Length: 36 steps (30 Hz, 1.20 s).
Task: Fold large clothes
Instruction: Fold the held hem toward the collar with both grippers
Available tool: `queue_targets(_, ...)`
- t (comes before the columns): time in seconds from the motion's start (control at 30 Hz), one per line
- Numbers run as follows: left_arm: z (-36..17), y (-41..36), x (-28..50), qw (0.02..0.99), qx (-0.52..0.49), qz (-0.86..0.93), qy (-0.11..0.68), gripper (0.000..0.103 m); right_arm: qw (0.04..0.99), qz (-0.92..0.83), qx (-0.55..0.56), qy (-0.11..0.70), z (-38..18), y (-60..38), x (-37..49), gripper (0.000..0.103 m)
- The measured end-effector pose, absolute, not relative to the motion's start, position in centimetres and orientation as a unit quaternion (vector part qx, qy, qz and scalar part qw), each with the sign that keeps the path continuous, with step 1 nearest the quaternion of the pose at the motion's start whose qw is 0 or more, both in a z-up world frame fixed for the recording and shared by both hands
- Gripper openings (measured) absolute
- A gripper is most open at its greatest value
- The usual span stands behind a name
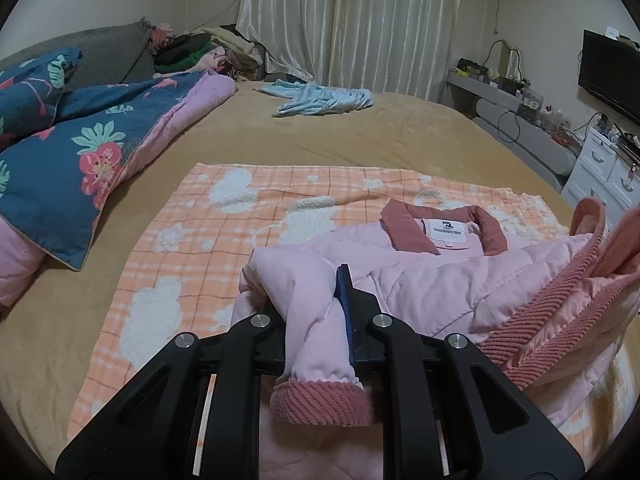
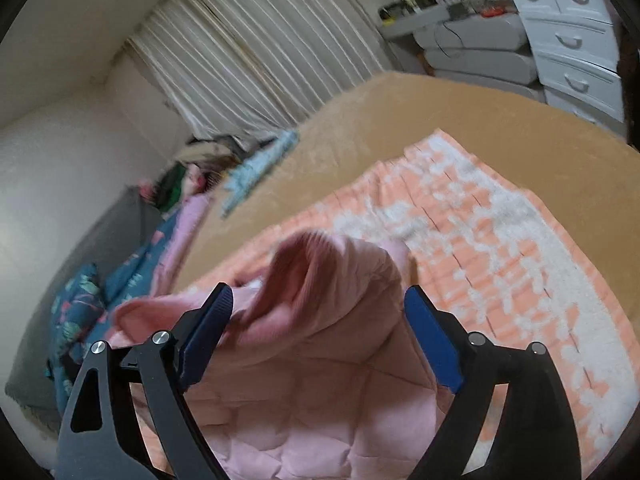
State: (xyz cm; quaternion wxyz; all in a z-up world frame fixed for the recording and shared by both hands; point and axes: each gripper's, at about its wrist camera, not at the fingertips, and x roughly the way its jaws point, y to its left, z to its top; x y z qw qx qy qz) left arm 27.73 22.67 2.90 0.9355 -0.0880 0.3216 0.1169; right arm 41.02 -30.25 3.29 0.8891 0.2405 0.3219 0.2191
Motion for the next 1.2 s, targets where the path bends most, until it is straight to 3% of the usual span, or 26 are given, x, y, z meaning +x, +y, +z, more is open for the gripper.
queue_targets(0.1, 2.8, 22.6, 28.1, 0.936, -0.089, 0.115, 0.32, 0.01, 0.899, 0.216, 0.219, 0.312, 3.0, -30.4, 40.6, 0.09)
queue_targets(0.43, 2.9, 22.0, 29.3, 0.937, -0.094, 0.111, 0.319, 0.018, 0.89, 0.176, 0.102, 0.407, -4.8, -26.2, 41.6, 0.091)
queue_targets(0.53, 3.2, 21.8, 29.2, 0.939, -0.097, 0.101, 0.315, 0.034, 0.889, 0.176, 0.094, 0.411, -5.7, -25.6, 41.6, 0.091)
queue_targets(0.6, 3.8, 21.5, 29.0, 0.942, -0.103, 0.088, 0.308, 0.063, 0.89, 0.176, 0.092, 0.41, -5.8, -25.3, 41.5, 0.091)
queue_targets(0.77, 6.4, 19.9, 27.6, 0.957, -0.073, 0.091, 0.264, 0.089, 0.895, 0.174, 0.082, 0.402, -5.3, -25.1, 41.3, 0.091)
queue_targets(0.97, 7.3, 20.2, 25.6, 0.962, -0.053, 0.1, 0.247, 0.093, 0.907, 0.165, 0.062, 0.382, -4.3, -25.4, 40.9, 0.091)
queue_targets(1.2, 1.8, 22.9, 24.6, 0.941, -0.081, 0.104, 0.312, 0.094, 0.917, 0.166, 0.04, 0.361, -3.7, -25.7, 40.3, 0.091)
